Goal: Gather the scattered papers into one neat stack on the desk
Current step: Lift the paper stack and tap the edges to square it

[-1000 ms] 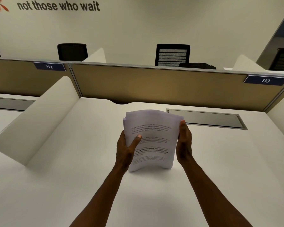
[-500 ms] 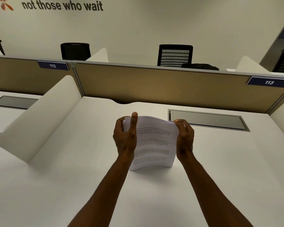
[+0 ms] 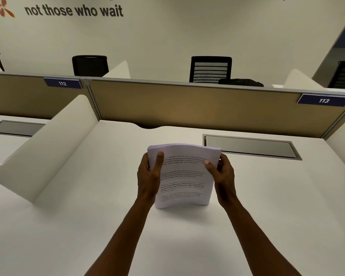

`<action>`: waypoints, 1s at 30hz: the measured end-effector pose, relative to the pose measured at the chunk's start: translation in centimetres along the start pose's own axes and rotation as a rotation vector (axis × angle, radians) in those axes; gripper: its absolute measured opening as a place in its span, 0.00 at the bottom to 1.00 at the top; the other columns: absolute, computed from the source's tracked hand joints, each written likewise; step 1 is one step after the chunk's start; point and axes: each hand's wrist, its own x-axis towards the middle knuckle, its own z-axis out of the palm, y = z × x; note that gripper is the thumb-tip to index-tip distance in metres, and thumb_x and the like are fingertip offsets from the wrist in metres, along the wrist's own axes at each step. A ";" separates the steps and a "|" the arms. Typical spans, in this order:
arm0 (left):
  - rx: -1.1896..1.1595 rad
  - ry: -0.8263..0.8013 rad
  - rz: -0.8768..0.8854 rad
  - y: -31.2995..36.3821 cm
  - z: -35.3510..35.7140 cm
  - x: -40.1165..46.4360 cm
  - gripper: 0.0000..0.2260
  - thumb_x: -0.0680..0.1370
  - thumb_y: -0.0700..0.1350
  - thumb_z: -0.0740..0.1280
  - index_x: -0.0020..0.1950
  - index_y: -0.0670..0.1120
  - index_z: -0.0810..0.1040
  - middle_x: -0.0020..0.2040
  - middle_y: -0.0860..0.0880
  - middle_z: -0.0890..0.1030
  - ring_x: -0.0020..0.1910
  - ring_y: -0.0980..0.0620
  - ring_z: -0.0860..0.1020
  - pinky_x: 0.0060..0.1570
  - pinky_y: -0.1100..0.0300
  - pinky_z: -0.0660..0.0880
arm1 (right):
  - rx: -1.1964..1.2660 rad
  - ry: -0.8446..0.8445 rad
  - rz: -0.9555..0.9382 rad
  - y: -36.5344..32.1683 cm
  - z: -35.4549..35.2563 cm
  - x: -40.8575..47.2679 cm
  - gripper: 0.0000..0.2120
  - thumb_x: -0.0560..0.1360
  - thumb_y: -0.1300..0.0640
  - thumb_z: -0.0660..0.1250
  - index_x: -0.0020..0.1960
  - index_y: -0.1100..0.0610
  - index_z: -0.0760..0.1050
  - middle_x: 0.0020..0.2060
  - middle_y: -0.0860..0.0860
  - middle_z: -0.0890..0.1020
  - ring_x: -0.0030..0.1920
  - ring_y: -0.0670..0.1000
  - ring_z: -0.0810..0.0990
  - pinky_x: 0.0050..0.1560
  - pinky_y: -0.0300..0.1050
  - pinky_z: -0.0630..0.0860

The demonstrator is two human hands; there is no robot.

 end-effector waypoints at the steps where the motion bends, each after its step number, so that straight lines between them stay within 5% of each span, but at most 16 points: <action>1: -0.025 -0.051 -0.021 -1.0 -0.3 -0.4 0.19 0.74 0.64 0.64 0.59 0.55 0.75 0.50 0.51 0.83 0.49 0.50 0.82 0.42 0.56 0.81 | -0.024 0.005 0.039 0.6 -0.1 -0.4 0.18 0.71 0.49 0.71 0.60 0.50 0.74 0.51 0.53 0.83 0.49 0.53 0.83 0.45 0.48 0.83; 3: -0.023 -0.091 -0.066 -2.9 -0.6 -1.2 0.15 0.76 0.54 0.67 0.61 0.54 0.75 0.53 0.51 0.82 0.53 0.49 0.82 0.46 0.52 0.83 | -0.085 0.033 0.078 1.6 0.0 -1.0 0.12 0.76 0.58 0.68 0.56 0.45 0.74 0.51 0.49 0.83 0.52 0.53 0.83 0.50 0.51 0.83; 5: 0.006 -0.057 -0.073 -4.0 -0.5 -1.7 0.09 0.79 0.44 0.65 0.57 0.57 0.75 0.53 0.53 0.82 0.53 0.51 0.81 0.44 0.60 0.80 | -0.113 0.048 0.075 2.0 0.2 -1.3 0.13 0.79 0.61 0.65 0.54 0.43 0.75 0.49 0.46 0.83 0.52 0.52 0.83 0.49 0.48 0.82; 7: 0.013 -0.011 -0.058 -4.1 -0.4 -1.8 0.14 0.81 0.39 0.61 0.52 0.60 0.75 0.49 0.56 0.81 0.51 0.55 0.80 0.41 0.67 0.76 | -0.092 0.058 0.081 1.8 0.4 -1.4 0.13 0.80 0.62 0.63 0.54 0.43 0.75 0.49 0.45 0.84 0.50 0.50 0.83 0.49 0.47 0.82; 11: 0.005 0.000 -0.008 -3.7 -0.6 -1.6 0.12 0.80 0.43 0.60 0.53 0.61 0.75 0.48 0.58 0.82 0.48 0.60 0.81 0.39 0.69 0.78 | -0.032 0.052 0.062 1.7 0.1 -1.3 0.13 0.80 0.61 0.63 0.56 0.43 0.76 0.48 0.44 0.84 0.49 0.50 0.84 0.44 0.42 0.82; 17: 0.050 -0.075 -0.085 -5.0 -0.6 -2.0 0.18 0.80 0.35 0.62 0.61 0.58 0.73 0.55 0.56 0.80 0.56 0.56 0.79 0.48 0.63 0.77 | -0.043 0.037 0.170 4.0 0.6 -2.3 0.14 0.79 0.65 0.64 0.58 0.49 0.75 0.53 0.51 0.83 0.55 0.54 0.81 0.57 0.57 0.80; 22: 0.058 -0.055 -0.031 -4.5 -0.9 -2.2 0.18 0.80 0.41 0.60 0.54 0.67 0.74 0.50 0.60 0.81 0.51 0.60 0.80 0.42 0.68 0.79 | -0.023 0.069 0.135 4.0 0.6 -2.2 0.17 0.79 0.64 0.64 0.54 0.41 0.77 0.50 0.45 0.84 0.51 0.49 0.83 0.49 0.45 0.81; 27: 0.065 -0.078 -0.074 -5.8 -1.0 -2.7 0.22 0.81 0.35 0.58 0.55 0.65 0.74 0.53 0.57 0.81 0.55 0.57 0.79 0.47 0.65 0.76 | -0.088 0.041 0.173 5.3 0.5 -3.1 0.20 0.77 0.67 0.65 0.56 0.42 0.76 0.53 0.47 0.83 0.55 0.51 0.81 0.54 0.48 0.80; 30: 0.070 -0.076 -0.059 -6.0 -1.1 -2.7 0.23 0.80 0.34 0.58 0.54 0.65 0.75 0.52 0.57 0.82 0.54 0.57 0.80 0.46 0.66 0.77 | -0.100 0.056 0.162 5.5 0.3 -3.0 0.22 0.77 0.66 0.65 0.55 0.38 0.76 0.51 0.42 0.84 0.53 0.48 0.82 0.48 0.40 0.80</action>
